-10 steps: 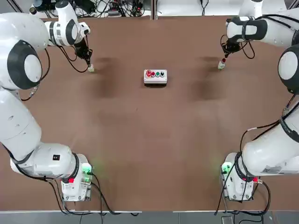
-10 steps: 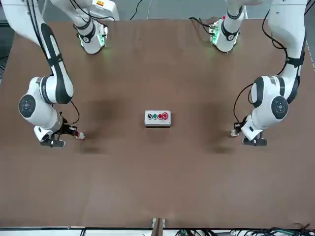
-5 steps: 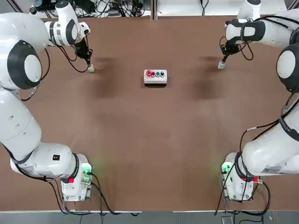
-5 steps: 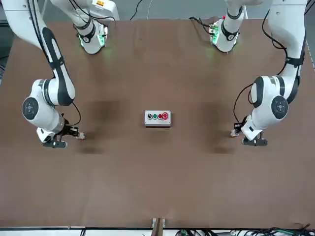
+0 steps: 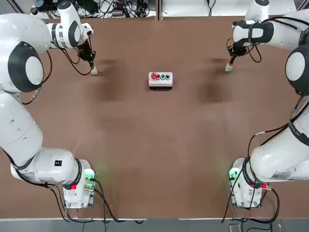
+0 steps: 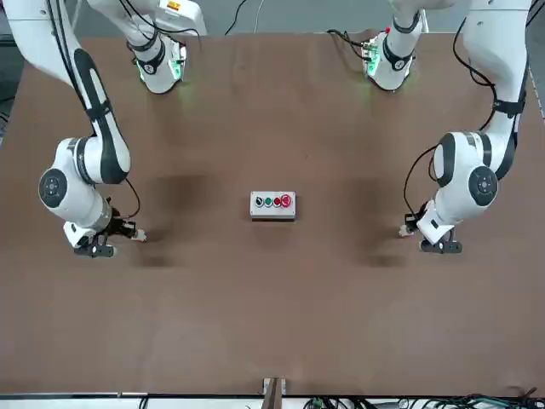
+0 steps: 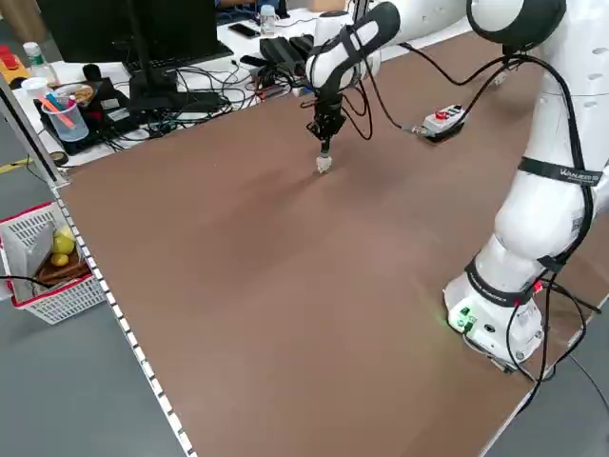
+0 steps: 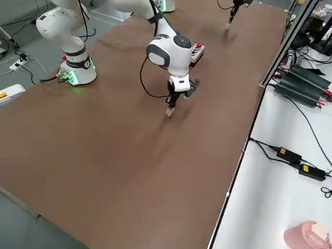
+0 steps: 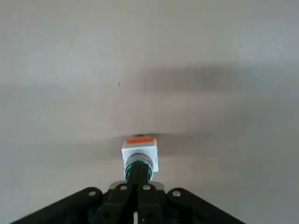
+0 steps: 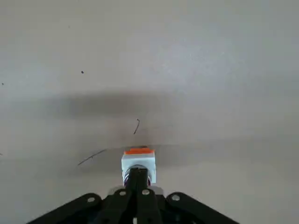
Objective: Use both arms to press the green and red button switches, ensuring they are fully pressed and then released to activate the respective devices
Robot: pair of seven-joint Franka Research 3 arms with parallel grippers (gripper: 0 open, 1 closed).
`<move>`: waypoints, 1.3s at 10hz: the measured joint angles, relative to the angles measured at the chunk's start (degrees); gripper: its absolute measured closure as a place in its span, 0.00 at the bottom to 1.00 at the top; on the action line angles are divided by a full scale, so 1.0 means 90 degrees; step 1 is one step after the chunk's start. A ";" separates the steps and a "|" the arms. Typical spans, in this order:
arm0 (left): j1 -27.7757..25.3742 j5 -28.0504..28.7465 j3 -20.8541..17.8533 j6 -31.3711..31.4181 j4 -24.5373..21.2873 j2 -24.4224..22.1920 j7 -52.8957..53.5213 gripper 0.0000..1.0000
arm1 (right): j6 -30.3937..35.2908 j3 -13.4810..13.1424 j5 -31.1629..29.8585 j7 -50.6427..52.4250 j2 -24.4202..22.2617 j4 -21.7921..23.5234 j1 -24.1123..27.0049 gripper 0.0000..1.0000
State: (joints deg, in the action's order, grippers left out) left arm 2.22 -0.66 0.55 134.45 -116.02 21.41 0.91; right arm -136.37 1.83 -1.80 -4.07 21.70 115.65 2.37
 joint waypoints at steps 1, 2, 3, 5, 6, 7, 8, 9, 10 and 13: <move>0.0001 0.0000 0.0001 0.0068 -0.0023 0.0005 0.0000 0.99 | -0.0014 -0.0002 0.0000 0.0000 0.0007 0.0007 0.0001 0.99; 0.0003 0.0000 0.0002 0.0113 -0.0046 0.0006 0.0000 0.99 | -0.0016 -0.0002 0.0000 0.0000 0.0009 0.0011 0.0001 0.99; 0.0003 0.0000 0.0002 0.0143 -0.0062 0.0005 0.0000 0.99 | -0.0020 -0.0002 0.0000 0.0000 0.0011 0.0015 0.0001 0.99; 0.0004 0.0000 0.0002 0.0166 -0.0090 0.0004 0.0000 0.99 | -0.0128 -0.0003 0.0000 0.0000 0.0012 0.0059 0.0001 0.99; 0.0005 0.0001 0.0002 0.0169 -0.0095 0.0004 0.0000 0.99 | -0.0205 -0.0004 0.0000 0.0000 0.0012 0.0074 0.0002 0.99; 0.0005 0.0001 0.0002 0.0172 -0.0101 0.0004 0.0000 0.99 | -0.0232 -0.0004 0.0000 0.0001 0.0012 0.0083 0.0002 0.99; 0.0005 0.0001 0.0002 0.0174 -0.0105 0.0004 0.0000 0.99 | -0.0243 -0.0005 -0.0001 0.0002 0.0012 0.0089 0.0002 0.99; 0.0005 0.0001 0.0002 0.0176 -0.0107 0.0004 0.0000 0.99 | -0.0246 -0.0005 -0.0001 0.0002 0.0012 0.0093 0.0002 0.99; 0.0006 0.0001 0.0002 0.0176 -0.0110 0.0004 0.0000 0.99 | -0.0246 -0.0005 -0.0001 0.0003 0.0012 0.0096 0.0002 0.99; 0.0005 0.0001 0.0002 0.0190 -0.0114 0.0004 0.0000 0.99 | -0.0250 -0.0005 -0.0001 0.0003 0.0011 0.0103 0.0002 0.99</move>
